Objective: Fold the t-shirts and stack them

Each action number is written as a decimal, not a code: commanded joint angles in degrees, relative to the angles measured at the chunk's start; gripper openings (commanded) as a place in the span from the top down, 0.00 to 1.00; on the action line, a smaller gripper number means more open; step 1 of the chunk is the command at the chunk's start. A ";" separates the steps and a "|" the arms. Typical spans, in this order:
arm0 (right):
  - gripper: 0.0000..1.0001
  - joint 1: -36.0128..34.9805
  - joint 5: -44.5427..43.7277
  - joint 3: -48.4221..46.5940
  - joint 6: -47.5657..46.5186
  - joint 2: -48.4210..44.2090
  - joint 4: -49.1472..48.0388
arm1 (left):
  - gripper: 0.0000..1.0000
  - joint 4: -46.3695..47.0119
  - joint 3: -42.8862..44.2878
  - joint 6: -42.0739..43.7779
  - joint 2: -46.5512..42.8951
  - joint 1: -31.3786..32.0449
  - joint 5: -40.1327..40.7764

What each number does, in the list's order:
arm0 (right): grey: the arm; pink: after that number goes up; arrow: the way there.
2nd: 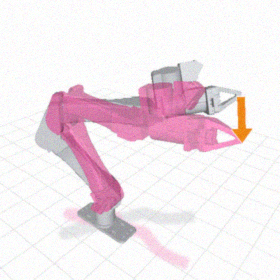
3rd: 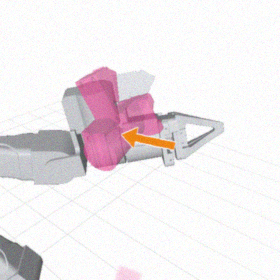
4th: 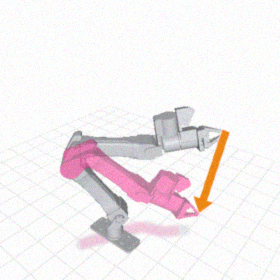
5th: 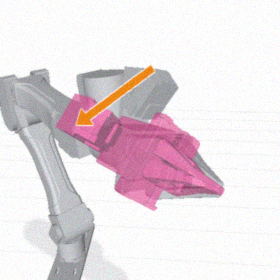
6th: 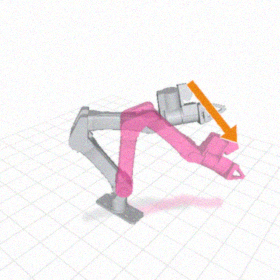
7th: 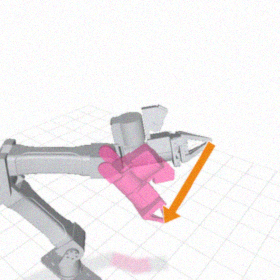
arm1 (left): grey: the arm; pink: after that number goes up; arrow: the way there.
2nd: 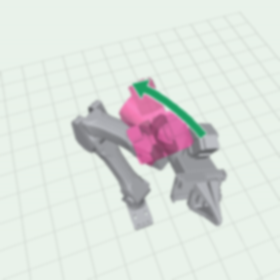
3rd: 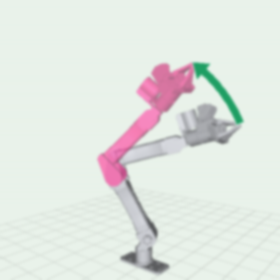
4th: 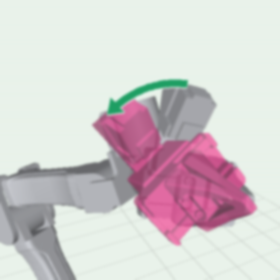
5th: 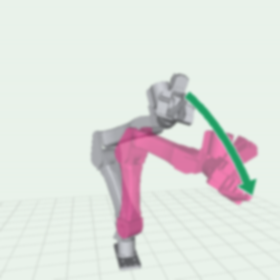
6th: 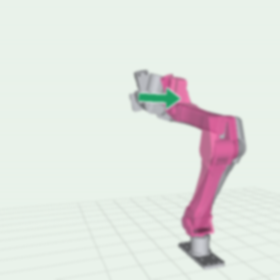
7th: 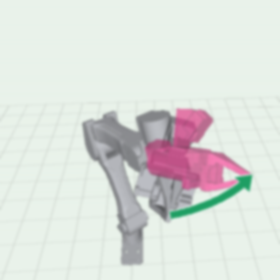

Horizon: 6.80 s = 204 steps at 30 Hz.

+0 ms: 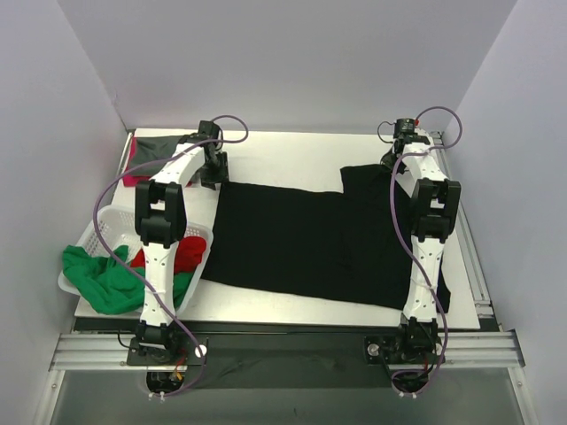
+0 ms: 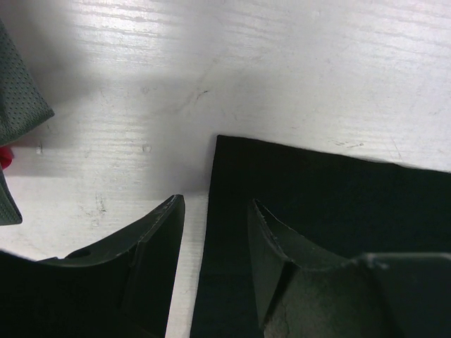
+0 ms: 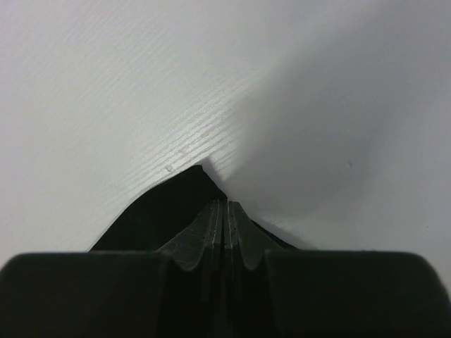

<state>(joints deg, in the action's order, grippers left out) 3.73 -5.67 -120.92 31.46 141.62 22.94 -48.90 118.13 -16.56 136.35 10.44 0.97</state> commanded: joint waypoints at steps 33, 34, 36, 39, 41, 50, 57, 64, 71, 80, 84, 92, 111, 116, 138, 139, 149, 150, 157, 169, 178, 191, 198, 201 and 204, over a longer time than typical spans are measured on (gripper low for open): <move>1.00 0.40 8.04 4.10 -0.88 -10.04 -4.83 | 1.00 4.26 4.31 -0.06 4.54 -0.86 -5.19; 1.00 0.40 8.22 5.07 -0.18 -11.53 -6.66 | 1.00 4.17 4.31 -0.05 3.84 -0.86 -5.28; 1.00 0.67 8.40 6.48 0.44 -12.94 -8.43 | 1.00 4.43 4.22 0.03 3.13 -0.86 -5.37; 1.00 0.76 9.36 7.55 1.06 -14.44 -10.28 | 1.00 5.40 3.61 -0.05 1.37 -0.86 -6.51; 1.00 0.84 10.59 7.28 1.23 -14.53 -10.46 | 1.00 6.44 2.73 0.03 -0.12 -0.86 -7.91; 1.00 1.19 13.14 10.80 1.15 -15.94 -12.57 | 1.00 10.85 -2.20 -0.32 -5.05 -0.86 -11.52; 0.84 2.43 13.76 6.15 -0.26 -8.39 -11.69 | 1.00 11.37 -5.18 -1.02 -6.80 -0.86 -11.08; 0.52 2.69 12.44 0.00 0.53 -2.15 -8.35 | 1.00 10.32 -6.77 -0.06 -8.47 -0.86 -10.29; 0.48 2.69 14.71 -4.49 0.00 1.11 -7.21 | 1.00 9.88 -7.29 0.03 -9.44 -0.77 -9.94; 0.52 2.60 18.41 -5.38 -1.23 2.87 -6.33 | 1.00 10.15 -8.97 -0.05 -10.32 -0.86 -9.41; 0.53 2.51 19.20 -5.11 -1.05 3.13 -5.80 | 1.00 10.06 -8.97 0.12 -10.32 -0.86 -9.41; 0.72 2.25 20.96 -7.13 -0.70 4.01 -4.66 | 1.00 9.97 -9.23 0.21 -10.41 -0.86 -9.41; 1.00 2.87 22.90 2.00 -2.37 -4.33 -10.71 | 1.00 9.44 -9.93 0.39 -11.99 -0.86 -9.24; 1.00 3.57 23.51 9.12 -0.27 -10.12 -14.76 | 1.00 9.62 -8.62 0.30 -11.55 -0.86 -9.67; 1.00 5.41 24.66 28.45 2.55 -31.83 -18.10 | 1.00 9.35 -8.61 4.07 -12.16 -0.86 -10.46; 1.00 5.41 24.57 30.72 2.64 -34.28 -18.02 | 1.00 9.62 -9.14 4.16 -12.51 -0.86 -10.38; 1.00 7.70 23.34 38.74 1.41 -43.97 -17.58 | 1.00 9.10 -4.76 3.90 -9.36 -0.77 -11.17; 1.00 7.96 23.60 38.83 1.32 -44.24 -17.49 | 1.00 8.92 -2.83 3.90 -8.92 -0.86 -11.17; 1.00 10.07 23.25 37.78 1.06 -45.12 -16.79 | 1.00 4.87 9.65 3.55 -1.98 -0.59 -13.98; 1.00 11.30 24.66 35.84 0.35 -47.04 -14.42 | 1.00 7.24 5.02 3.90 -3.80 -0.07 -13.98; 1.00 11.22 24.13 48.93 -1.14 -61.72 -8.80 | 1.00 11.37 -12.81 7.94 -15.14 -0.07 -9.85; 1.00 11.22 20.17 67.39 -3.25 -84.04 2.98 | 1.00 15.33 -30.48 9.35 -26.49 -0.15 -4.22; 1.00 11.22 20.26 74.95 -3.43 -89.76 5.36 | 1.00 15.42 -35.05 8.21 -28.51 -0.24 -3.79; 1.00 11.30 19.13 76.10 -3.77 -90.99 6.06 | 1.00 17.61 -37.87 7.42 -31.76 -0.24 -3.52; 1.00 11.21 18.24 76.36 -4.21 -91.26 6.85 | 1.00 18.58 -40.60 6.72 -34.40 -0.24 -3.43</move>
<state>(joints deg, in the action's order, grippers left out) 14.66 14.52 -44.53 28.40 51.51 28.36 -34.15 78.28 -8.97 107.26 10.31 -3.77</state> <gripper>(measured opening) 0.026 0.022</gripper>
